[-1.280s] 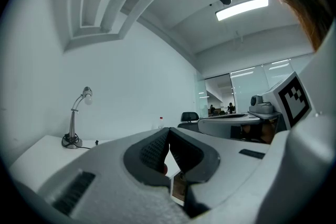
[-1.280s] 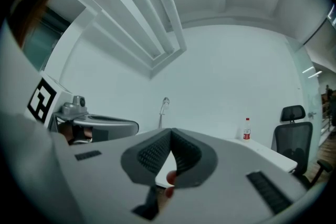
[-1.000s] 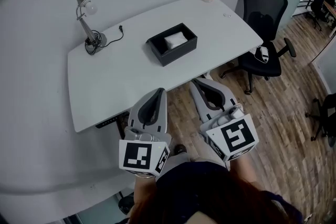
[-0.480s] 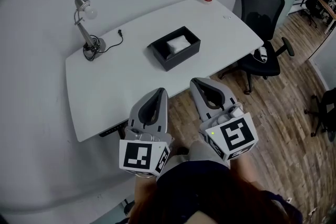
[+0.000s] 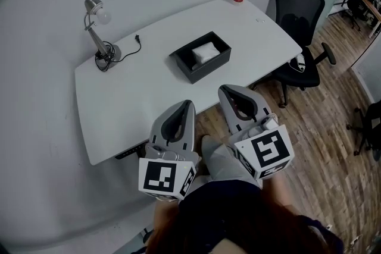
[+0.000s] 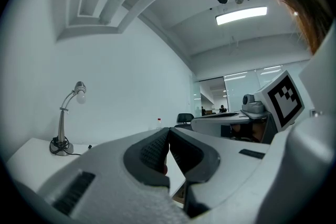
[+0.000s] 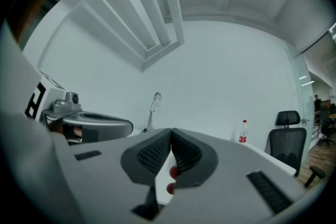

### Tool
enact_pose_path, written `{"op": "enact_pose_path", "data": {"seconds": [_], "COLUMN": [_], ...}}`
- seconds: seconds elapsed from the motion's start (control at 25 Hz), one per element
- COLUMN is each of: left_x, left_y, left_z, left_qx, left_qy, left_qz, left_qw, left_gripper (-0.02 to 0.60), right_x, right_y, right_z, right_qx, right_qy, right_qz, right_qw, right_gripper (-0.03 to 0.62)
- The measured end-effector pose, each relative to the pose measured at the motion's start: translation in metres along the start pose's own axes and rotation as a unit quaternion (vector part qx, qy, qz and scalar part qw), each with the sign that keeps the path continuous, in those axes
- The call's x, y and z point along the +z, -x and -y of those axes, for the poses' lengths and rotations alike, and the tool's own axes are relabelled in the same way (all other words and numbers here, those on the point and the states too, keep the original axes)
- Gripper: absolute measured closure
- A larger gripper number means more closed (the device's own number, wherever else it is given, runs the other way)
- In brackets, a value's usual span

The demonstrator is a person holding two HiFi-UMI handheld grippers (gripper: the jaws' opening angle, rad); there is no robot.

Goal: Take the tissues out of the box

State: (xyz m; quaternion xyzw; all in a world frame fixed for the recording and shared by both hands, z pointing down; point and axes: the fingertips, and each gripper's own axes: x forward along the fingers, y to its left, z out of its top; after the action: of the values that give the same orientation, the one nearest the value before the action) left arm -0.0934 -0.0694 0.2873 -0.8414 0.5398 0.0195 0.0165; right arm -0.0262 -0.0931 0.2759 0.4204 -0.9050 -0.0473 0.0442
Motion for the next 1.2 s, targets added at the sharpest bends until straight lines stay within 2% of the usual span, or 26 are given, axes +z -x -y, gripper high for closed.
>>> {"op": "enact_pose_path", "data": {"seconds": [1.2], "left_x": [-0.005], "left_y": [-0.078], "left_z": [-0.06], "left_qx": [-0.019], "left_qy": [-0.01], "left_qz": [-0.013], "left_qw": [0.9997], "left_gripper": [0.557], "right_x": [-0.017], "right_y": [-0.09], "right_z": [0.048], "right_qx": [-0.01], "right_qy": [0.0], "right_qz": [-0.034], "right_qw": [0.999], "right_gripper": [0.57]}}
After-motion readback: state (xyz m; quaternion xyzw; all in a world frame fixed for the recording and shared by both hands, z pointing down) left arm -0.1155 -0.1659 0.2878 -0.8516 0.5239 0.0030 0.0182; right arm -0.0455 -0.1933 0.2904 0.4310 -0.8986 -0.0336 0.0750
